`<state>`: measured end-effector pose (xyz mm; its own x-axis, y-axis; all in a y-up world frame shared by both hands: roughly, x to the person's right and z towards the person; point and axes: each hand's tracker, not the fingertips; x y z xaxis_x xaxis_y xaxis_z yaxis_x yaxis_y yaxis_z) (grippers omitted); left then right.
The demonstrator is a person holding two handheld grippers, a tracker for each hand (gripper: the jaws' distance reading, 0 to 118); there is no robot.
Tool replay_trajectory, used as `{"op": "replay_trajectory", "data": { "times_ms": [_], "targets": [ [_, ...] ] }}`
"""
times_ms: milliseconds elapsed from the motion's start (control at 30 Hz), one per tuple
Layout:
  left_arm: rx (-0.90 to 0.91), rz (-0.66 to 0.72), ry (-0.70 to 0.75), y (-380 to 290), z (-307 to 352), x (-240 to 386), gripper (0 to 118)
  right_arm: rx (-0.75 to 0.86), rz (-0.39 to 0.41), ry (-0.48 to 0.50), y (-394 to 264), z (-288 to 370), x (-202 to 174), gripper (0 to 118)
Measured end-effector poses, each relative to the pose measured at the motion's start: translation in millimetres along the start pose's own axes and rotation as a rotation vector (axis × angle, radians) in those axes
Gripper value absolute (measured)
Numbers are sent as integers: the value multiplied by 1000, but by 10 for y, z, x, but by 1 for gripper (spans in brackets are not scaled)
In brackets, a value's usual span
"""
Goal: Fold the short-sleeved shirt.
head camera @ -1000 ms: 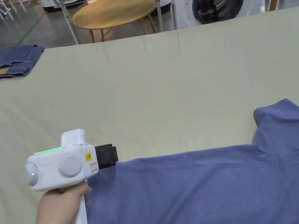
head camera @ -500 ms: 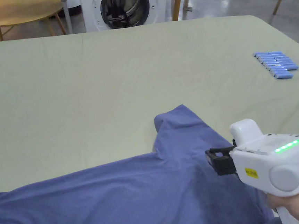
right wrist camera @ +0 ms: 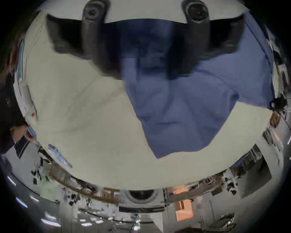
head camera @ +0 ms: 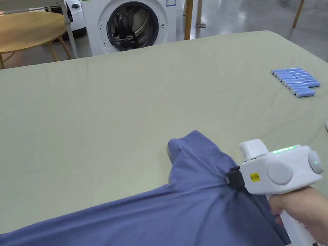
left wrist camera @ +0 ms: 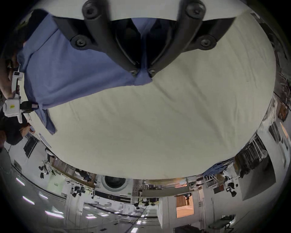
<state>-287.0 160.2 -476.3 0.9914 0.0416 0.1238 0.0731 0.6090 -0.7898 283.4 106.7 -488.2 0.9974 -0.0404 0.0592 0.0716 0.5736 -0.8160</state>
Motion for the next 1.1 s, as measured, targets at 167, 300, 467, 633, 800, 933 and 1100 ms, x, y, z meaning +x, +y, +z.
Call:
{"op": "replay_trajectory", "data": {
  "times_ms": [167, 300, 467, 633, 800, 933, 1100],
  "targets": [
    [59, 16, -19, 52, 241, -23, 0, 108, -108, 33, 35, 376, -10, 0],
    [160, 44, -32, 178, 610, -51, 0, 207, -33, 26, 167, 803, -148, 0],
    [266, 32, -39, 315, 1140, -66, 0, 357, 13, 57, 362, 1508, -281, 0],
    [330, 41, -51, 335, 1504, -105, 0, 440, 31, 49, 442, 2000, -254, 0],
    [294, 21, -52, 102, 1460, -82, 0, 390, 87, 30, 205, 1992, -238, 0],
    [231, 21, -60, -287, 1377, -77, 0, 338, 88, 44, -249, 1971, -144, 0],
    [164, 43, -98, -852, 1406, -118, 0, 291, 90, 49, -868, 2047, 62, 0]
  ]
}}
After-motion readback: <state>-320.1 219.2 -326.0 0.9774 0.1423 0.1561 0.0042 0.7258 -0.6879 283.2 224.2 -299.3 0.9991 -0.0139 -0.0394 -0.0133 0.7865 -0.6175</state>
